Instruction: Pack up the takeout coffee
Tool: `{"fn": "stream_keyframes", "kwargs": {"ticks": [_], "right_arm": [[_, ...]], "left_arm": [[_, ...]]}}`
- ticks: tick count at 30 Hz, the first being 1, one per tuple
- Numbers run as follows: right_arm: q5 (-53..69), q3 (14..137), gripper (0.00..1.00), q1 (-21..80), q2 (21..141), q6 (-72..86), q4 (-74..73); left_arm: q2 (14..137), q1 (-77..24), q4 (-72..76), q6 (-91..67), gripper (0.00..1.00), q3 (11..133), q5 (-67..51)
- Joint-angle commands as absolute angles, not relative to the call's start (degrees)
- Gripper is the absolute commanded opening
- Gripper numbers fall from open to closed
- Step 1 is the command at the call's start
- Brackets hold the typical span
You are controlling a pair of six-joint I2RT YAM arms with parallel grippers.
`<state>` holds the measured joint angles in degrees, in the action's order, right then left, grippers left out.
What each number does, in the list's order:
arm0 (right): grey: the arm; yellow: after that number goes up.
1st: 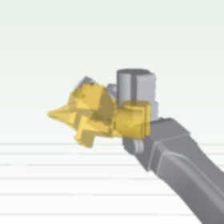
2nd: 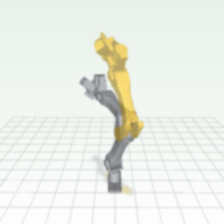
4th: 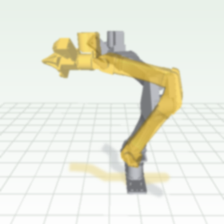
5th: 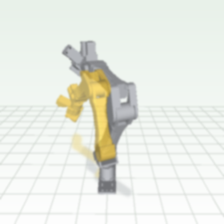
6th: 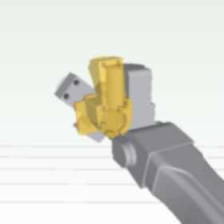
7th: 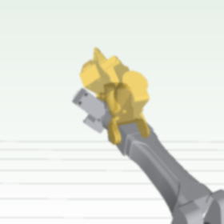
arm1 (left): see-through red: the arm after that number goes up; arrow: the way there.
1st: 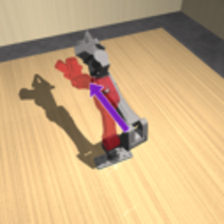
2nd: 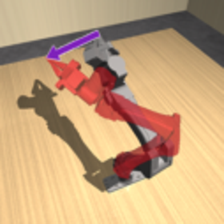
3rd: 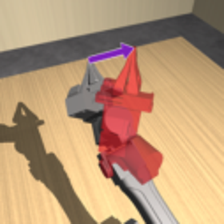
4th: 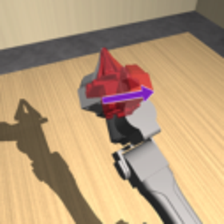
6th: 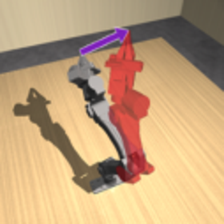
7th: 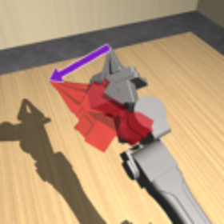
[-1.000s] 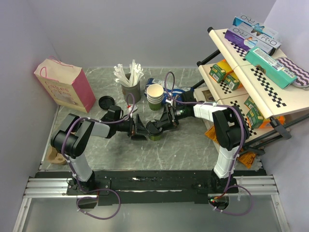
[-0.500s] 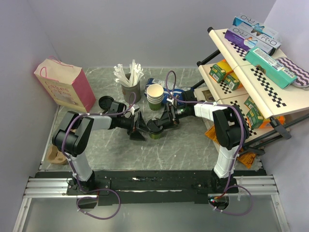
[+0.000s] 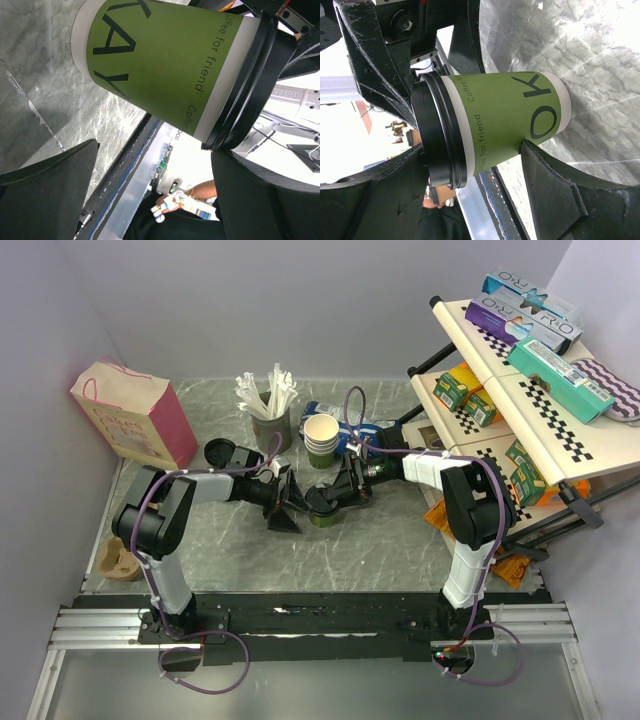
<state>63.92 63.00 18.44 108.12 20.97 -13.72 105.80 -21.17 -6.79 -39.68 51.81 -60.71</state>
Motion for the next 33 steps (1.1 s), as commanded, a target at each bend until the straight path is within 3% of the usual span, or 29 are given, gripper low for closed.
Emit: {"fn": "stream_keyframes", "kwargs": {"ticks": [1,12,33], "right_arm": [[61.52,63.28,0.76,20.48,110.83,20.39,-15.47],[61.35,64.34,0.76,20.39,111.97,21.0,-15.38],[61.44,64.69,0.76,20.57,112.32,21.36,-15.38]], "left_arm": [[113.99,-21.8,-13.18,-37.35,0.96,49.83,-20.31],[114.08,-22.94,-18.28,-38.84,0.96,51.41,-11.61],[118.83,-21.88,-23.02,-41.48,0.96,53.0,-9.4]]}}
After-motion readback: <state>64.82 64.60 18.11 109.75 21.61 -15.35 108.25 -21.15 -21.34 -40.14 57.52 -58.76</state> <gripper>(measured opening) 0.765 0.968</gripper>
